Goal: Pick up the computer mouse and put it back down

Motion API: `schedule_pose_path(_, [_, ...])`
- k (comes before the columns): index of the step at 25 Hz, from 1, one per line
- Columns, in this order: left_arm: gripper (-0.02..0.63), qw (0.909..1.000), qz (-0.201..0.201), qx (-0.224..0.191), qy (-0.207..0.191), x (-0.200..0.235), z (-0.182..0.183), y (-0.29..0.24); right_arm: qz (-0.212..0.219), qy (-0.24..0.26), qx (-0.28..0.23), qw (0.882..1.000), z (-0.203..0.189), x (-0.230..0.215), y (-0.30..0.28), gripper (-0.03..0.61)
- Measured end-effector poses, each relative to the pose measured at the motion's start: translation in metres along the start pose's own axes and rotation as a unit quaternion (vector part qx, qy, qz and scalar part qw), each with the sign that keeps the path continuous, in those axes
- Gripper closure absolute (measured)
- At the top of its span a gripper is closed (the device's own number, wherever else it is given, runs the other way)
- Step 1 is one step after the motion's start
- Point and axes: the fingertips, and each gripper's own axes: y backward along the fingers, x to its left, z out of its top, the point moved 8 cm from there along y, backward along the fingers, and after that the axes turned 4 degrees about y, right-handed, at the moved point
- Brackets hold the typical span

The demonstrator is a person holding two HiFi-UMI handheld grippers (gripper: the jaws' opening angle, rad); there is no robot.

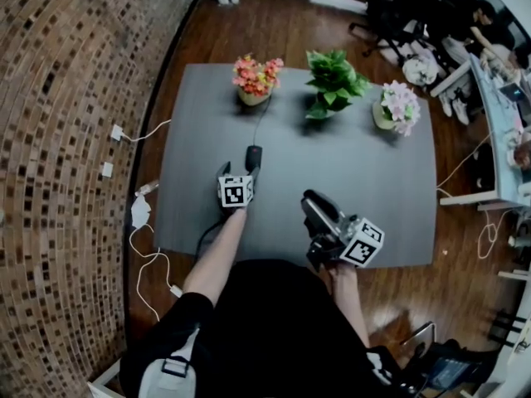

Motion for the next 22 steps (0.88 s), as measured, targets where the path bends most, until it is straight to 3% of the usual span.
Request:
schedule_pose_path(3, [0.221,0.9931,-0.049,-0.043,0.097,0.005,0.000,0.043,0.005,0.001,0.009,1.000,-0.002,-0.002,-0.009,0.486])
schedule_pose_path(5, [0.221,0.9777,-0.132,-0.079,0.142,-0.006,0.012,0.077,0.004,0.002,0.018,1.000,-0.005,-0.004,-0.015,0.486])
schedule_pose_path(7, [0.288,0.9499,-0.239,-0.119,0.162,-0.021,0.029,0.111,0.006,0.003,0.029,1.000,-0.006,-0.004,-0.021,0.486])
schedule_pose_path(10, [0.429,0.8915,-0.376,-0.176,0.182,-0.037,0.044,0.157,0.013,0.001,0.038,0.999,-0.005,-0.005,-0.028,0.486])
schedule_pose_path(12, [0.500,0.8538,-0.436,-0.205,0.197,-0.043,0.050,0.181,0.019,-0.002,0.038,0.999,-0.006,-0.006,-0.031,0.486])
schedule_pose_path(14, [0.503,0.8282,-0.474,-0.222,0.200,-0.049,0.056,0.195,0.027,-0.005,0.037,0.999,-0.009,-0.009,-0.036,0.486])
schedule_pose_path(17, [0.502,0.8018,-0.515,-0.231,0.197,-0.057,0.066,0.194,0.046,-0.010,0.039,0.998,-0.014,-0.015,-0.050,0.486])
schedule_pose_path(19, [0.502,0.7793,-0.537,-0.247,0.207,-0.055,0.076,0.194,0.059,-0.013,0.041,0.997,-0.017,-0.018,-0.060,0.486])
schedule_pose_path(20, [0.500,0.7703,-0.541,-0.261,0.213,-0.052,0.081,0.199,0.064,-0.015,0.043,0.997,-0.018,-0.020,-0.065,0.486])
schedule_pose_path(22, [0.497,0.7618,-0.537,-0.288,0.220,-0.048,0.086,0.215,0.069,-0.018,0.045,0.996,-0.020,-0.020,-0.069,0.486])
